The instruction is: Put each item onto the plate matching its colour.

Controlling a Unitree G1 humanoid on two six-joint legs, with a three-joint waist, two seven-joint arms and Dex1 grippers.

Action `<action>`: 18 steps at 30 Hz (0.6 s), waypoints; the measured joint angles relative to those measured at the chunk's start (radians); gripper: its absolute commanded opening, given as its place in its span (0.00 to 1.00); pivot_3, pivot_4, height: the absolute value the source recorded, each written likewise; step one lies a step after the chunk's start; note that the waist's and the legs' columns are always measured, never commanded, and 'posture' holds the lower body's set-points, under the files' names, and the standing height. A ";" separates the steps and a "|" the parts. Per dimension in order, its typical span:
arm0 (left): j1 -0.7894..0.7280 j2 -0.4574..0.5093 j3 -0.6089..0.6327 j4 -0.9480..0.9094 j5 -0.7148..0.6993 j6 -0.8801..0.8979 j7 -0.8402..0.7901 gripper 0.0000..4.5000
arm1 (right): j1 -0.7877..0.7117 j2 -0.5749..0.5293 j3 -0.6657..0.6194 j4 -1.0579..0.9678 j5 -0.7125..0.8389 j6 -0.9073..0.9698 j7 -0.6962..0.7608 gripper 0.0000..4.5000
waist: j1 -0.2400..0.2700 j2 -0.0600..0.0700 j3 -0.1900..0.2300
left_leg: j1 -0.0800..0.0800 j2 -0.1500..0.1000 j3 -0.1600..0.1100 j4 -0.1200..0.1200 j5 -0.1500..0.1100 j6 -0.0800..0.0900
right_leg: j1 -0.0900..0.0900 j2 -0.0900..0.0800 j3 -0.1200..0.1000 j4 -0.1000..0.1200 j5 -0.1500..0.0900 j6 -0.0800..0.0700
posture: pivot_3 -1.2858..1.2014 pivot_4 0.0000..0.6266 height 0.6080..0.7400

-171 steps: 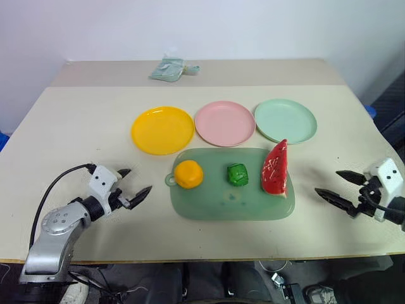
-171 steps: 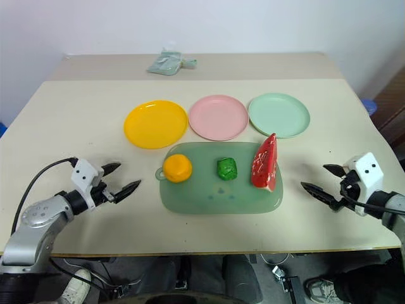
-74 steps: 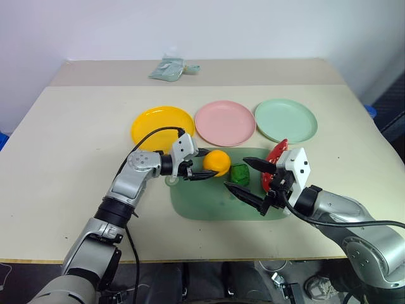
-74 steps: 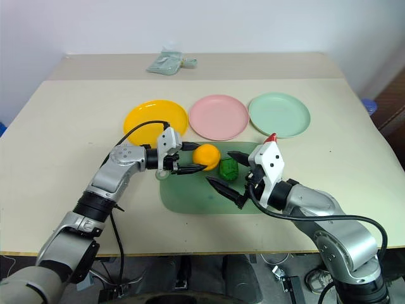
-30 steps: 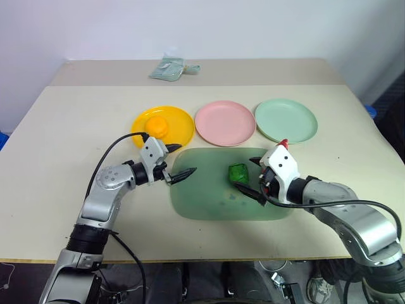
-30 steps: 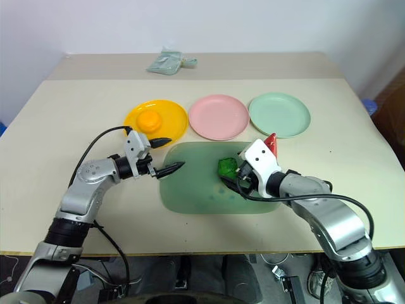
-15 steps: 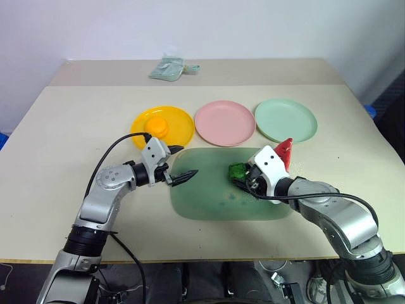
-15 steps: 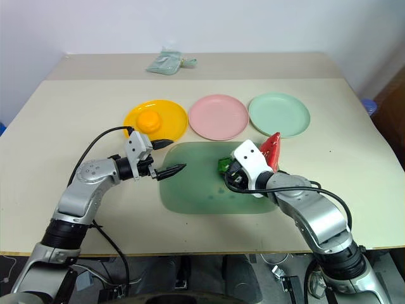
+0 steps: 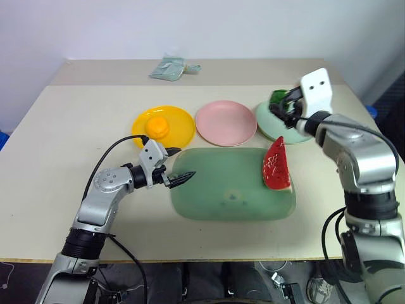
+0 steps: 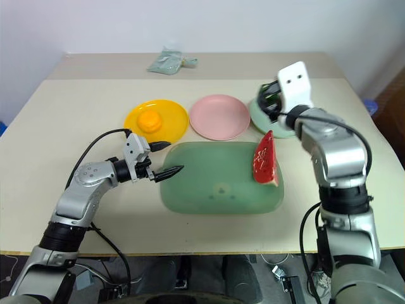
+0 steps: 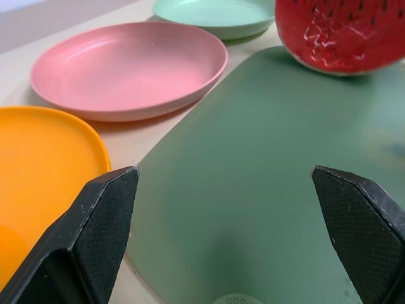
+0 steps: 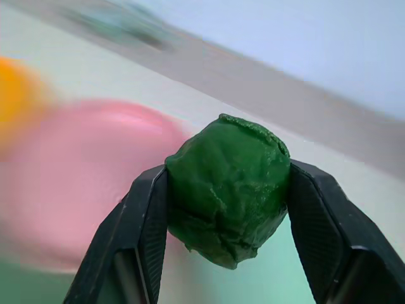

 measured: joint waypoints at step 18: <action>0.056 -0.002 -0.009 -0.094 -0.023 0.039 0.015 1.00 | 0.133 -0.109 -0.065 -0.005 0.006 -0.197 0.245 0.99 | 0.010 0.001 0.000 | -0.013 0.001 -0.001 0.003 0.001 -0.001 | -0.011 0.001 0.000 0.002 0.000 0.001 | 0.52 0.24 1.00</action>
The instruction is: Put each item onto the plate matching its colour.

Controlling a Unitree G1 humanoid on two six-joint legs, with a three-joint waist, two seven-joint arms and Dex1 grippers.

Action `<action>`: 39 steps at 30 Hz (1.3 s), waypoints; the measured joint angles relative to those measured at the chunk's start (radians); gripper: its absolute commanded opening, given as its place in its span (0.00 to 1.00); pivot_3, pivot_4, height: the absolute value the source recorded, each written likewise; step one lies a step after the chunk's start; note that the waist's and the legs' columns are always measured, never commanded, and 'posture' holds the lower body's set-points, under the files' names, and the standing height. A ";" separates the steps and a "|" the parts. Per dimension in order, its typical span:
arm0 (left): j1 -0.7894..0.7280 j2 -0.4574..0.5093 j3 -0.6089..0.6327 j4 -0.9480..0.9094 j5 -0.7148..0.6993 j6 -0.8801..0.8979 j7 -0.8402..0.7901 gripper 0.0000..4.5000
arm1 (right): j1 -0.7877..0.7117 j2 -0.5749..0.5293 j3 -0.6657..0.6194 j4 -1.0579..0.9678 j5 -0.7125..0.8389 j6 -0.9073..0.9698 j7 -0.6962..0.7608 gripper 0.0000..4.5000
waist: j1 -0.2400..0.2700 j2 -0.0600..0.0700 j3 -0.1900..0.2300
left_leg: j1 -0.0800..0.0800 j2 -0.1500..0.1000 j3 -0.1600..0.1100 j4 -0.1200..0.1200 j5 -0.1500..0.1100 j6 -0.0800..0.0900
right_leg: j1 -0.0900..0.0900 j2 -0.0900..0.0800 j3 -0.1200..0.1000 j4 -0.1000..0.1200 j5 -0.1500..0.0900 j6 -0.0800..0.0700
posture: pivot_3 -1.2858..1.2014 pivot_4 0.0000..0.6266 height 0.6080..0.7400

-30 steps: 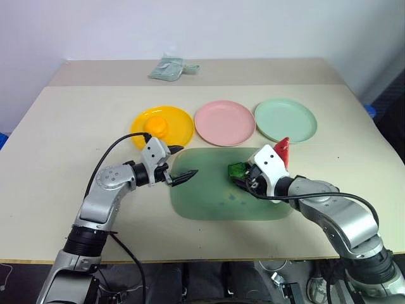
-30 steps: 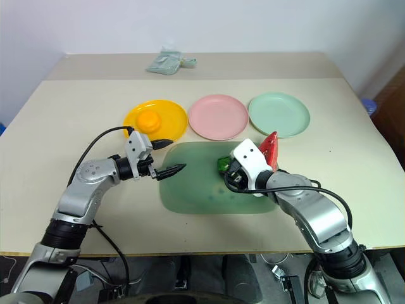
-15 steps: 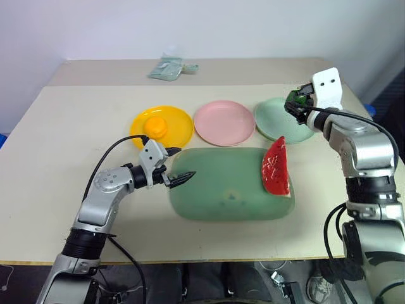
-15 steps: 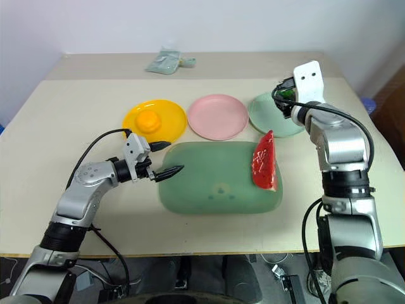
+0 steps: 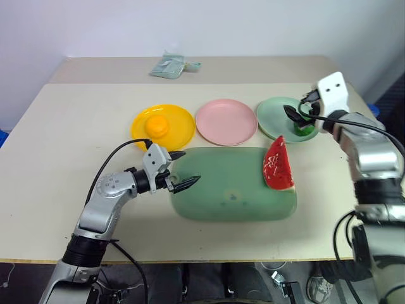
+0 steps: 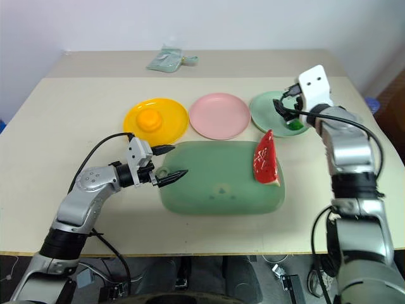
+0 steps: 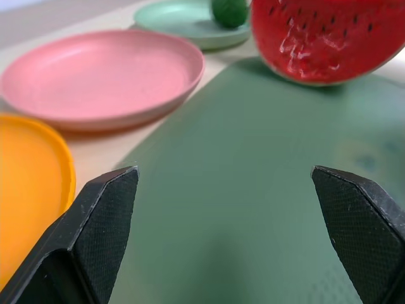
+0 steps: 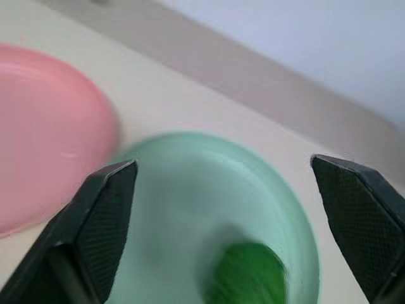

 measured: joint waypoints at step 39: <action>0.050 0.027 0.067 0.034 -0.009 -0.034 0.065 1.00 | -0.321 0.370 0.277 0.306 -0.041 0.102 -0.209 0.39 | -0.010 0.001 -0.001 | 0.000 -0.001 0.000 0.000 0.001 -0.002 | -0.002 0.001 -0.001 0.005 0.000 0.000 | 0.52 0.24 1.00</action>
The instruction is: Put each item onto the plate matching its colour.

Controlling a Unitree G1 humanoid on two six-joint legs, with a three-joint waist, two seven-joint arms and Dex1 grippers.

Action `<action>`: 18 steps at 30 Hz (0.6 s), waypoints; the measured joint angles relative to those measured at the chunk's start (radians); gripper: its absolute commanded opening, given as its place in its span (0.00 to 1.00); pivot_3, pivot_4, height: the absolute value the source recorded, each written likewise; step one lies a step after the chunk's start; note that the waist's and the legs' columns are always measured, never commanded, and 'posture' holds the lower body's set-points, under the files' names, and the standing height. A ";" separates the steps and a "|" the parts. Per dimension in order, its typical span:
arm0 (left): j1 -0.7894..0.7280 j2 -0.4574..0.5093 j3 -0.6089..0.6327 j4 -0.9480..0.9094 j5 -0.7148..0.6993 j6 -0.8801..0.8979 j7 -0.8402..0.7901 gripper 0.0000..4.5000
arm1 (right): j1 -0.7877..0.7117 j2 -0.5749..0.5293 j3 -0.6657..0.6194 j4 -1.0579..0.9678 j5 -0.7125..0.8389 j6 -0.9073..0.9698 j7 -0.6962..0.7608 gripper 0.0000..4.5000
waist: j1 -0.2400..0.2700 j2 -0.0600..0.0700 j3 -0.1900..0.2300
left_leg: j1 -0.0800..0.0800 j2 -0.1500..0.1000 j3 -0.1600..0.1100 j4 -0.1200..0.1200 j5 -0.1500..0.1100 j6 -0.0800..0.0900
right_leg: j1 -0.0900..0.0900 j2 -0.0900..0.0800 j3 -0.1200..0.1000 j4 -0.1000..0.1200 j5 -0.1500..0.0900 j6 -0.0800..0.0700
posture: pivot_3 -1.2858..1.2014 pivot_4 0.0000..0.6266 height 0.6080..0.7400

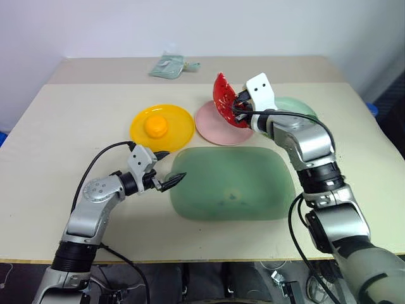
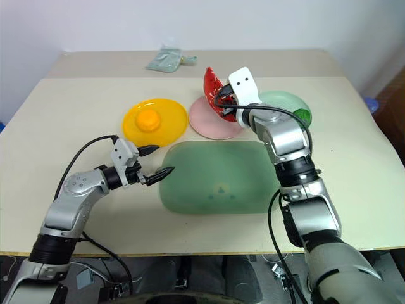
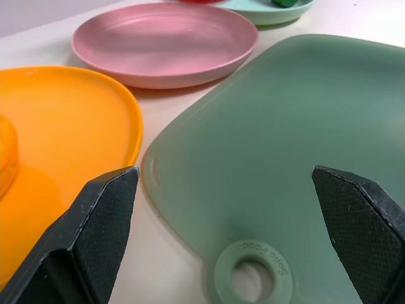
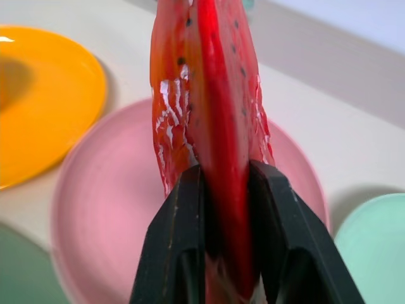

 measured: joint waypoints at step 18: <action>0.118 0.042 0.185 -0.090 -0.017 0.010 0.123 1.00 | 0.576 -0.385 -0.289 -0.567 0.150 -0.193 0.445 0.82 | 0.003 0.000 0.000 | 0.001 0.001 0.000 0.000 -0.003 0.004 | 0.001 0.000 0.001 -0.001 0.000 0.000 | 0.52 0.24 1.00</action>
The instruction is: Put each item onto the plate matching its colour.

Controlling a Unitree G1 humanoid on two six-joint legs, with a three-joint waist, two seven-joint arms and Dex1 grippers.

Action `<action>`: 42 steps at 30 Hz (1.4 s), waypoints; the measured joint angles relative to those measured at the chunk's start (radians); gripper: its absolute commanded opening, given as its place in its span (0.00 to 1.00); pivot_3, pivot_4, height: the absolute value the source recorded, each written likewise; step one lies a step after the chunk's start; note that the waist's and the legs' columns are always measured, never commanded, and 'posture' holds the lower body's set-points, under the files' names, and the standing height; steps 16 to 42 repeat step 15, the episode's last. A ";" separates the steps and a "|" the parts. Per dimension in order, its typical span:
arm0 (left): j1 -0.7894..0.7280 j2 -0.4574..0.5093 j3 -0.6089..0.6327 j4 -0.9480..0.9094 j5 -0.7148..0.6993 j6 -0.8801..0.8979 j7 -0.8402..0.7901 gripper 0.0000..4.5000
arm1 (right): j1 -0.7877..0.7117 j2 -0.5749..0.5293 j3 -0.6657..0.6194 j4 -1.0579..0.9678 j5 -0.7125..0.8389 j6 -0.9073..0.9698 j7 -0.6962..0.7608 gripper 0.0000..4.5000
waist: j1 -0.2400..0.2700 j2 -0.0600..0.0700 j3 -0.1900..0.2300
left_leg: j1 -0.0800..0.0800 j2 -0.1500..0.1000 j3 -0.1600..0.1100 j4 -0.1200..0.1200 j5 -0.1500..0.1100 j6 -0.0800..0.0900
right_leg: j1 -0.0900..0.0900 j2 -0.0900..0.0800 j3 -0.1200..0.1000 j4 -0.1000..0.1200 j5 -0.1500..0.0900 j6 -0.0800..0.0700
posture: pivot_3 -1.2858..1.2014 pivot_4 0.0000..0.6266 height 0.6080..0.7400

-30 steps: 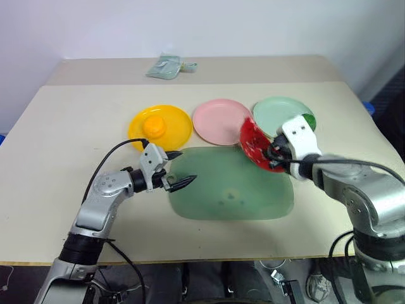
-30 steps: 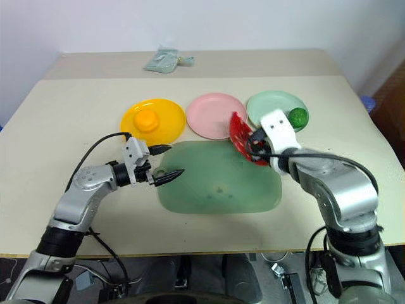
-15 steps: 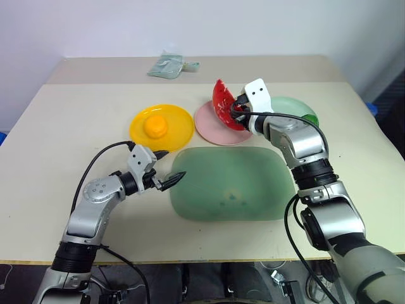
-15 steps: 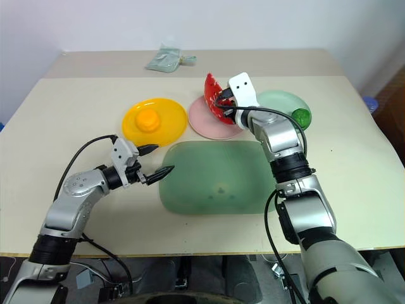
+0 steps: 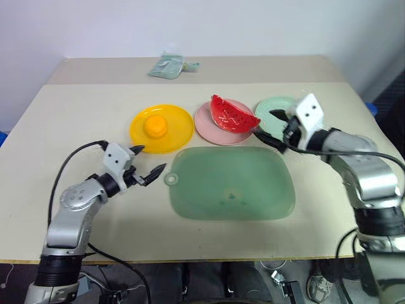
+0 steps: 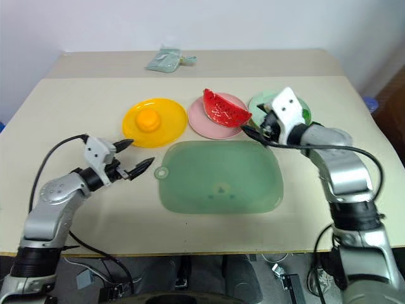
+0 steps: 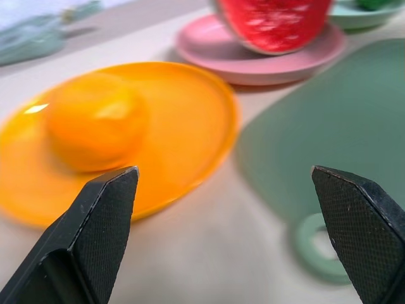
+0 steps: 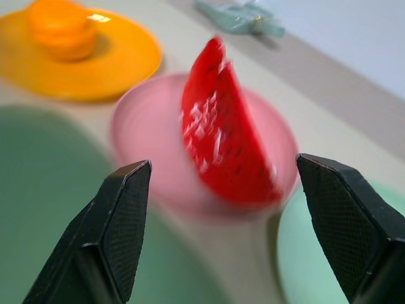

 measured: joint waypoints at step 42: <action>0.144 0.032 0.081 0.005 -0.013 -0.036 -0.001 1.00 | 0.347 -0.020 -0.239 0.014 0.076 -0.041 0.054 0.82 | -0.001 0.000 0.000 | 0.008 0.000 0.000 -0.001 -0.001 0.001 | 0.008 -0.001 0.001 -0.001 0.000 0.000 | 0.52 0.24 1.00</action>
